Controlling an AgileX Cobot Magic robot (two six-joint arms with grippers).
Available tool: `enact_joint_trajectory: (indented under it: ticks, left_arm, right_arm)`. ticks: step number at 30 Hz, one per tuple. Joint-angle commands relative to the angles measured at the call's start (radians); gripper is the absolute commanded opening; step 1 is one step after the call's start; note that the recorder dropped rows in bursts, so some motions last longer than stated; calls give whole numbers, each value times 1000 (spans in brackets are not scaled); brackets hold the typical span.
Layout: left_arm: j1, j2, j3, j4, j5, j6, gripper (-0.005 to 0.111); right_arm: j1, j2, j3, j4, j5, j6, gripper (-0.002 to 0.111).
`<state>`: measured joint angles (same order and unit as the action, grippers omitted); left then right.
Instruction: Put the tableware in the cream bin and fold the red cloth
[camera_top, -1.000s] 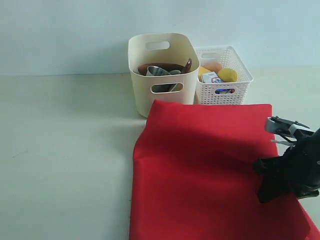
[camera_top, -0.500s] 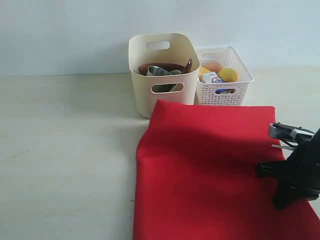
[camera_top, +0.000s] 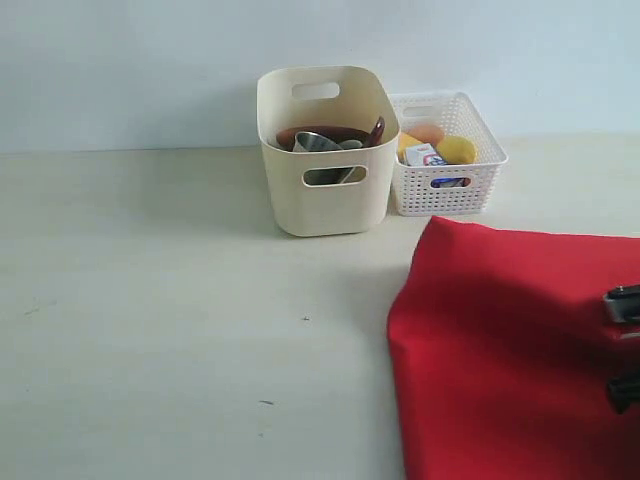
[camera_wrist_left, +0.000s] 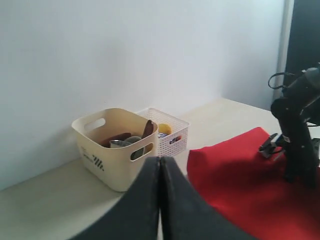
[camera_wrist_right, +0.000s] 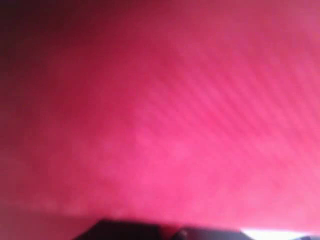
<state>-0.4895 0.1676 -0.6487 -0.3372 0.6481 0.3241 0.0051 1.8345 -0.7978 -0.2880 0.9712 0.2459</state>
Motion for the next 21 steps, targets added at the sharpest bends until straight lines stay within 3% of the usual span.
enact_joint_trajectory:
  ticks: [1,11,15,21]
  left_arm:
    - [2,-53,97,52,-41,-59,0]
    - [2,-55,279,39,-227,-82,0]
    - [2,-55,346,51,-232,-82,0]
    - [2,-55,346,51,-222,-78,0]
  right_arm:
    - [-61,15,-24,-65,19,17,0]
    - [-243,15,-102,1,27,-93,0]
    - [-311,15,-155,29,32,-133,0]
    - [-350,82,-175,109,30,-211,0]
